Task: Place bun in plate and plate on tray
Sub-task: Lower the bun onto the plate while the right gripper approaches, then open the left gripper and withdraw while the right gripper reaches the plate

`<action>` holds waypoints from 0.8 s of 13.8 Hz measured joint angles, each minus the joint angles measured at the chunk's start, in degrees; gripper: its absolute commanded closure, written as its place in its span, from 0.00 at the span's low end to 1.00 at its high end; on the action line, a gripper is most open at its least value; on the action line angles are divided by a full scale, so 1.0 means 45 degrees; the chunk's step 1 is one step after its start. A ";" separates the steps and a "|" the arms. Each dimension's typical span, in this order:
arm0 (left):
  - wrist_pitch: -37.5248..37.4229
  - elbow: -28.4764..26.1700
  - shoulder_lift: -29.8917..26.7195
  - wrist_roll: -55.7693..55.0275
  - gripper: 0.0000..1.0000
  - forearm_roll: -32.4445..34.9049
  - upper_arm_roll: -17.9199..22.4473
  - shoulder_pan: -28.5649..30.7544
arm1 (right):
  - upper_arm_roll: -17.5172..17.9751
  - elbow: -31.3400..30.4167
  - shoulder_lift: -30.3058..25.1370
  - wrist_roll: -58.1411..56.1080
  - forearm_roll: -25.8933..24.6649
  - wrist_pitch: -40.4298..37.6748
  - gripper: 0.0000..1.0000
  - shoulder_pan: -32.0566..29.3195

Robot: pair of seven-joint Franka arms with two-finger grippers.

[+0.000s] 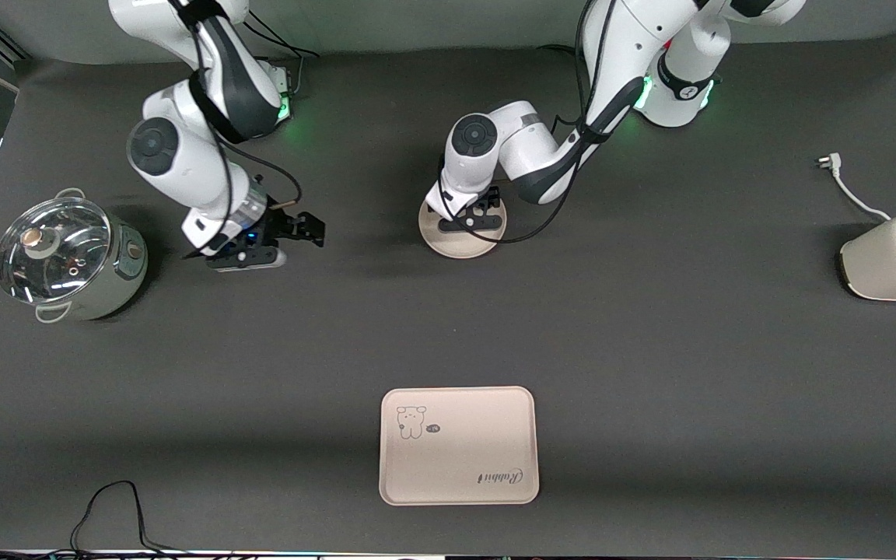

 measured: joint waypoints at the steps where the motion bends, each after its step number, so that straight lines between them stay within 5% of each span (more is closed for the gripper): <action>1: 0.0000 0.0001 0.0000 -0.0002 0.00 0.0002 0.0000 0.0000 | 0.0059 -0.0001 0.0082 0.0076 0.0000 0.0032 0.00 0.0031; 7: -0.0072 0.0031 -0.0026 -0.0160 0.00 0.0013 0.0016 0.0018 | 0.0159 -0.0186 0.0123 0.0083 0.0001 0.0579 0.00 0.0021; 11: -0.2039 0.0417 -0.1137 -0.0161 0.00 0.0038 0.0099 0.0881 | 0.1002 -0.1799 0.0333 0.0093 0.0018 0.3293 0.00 0.0024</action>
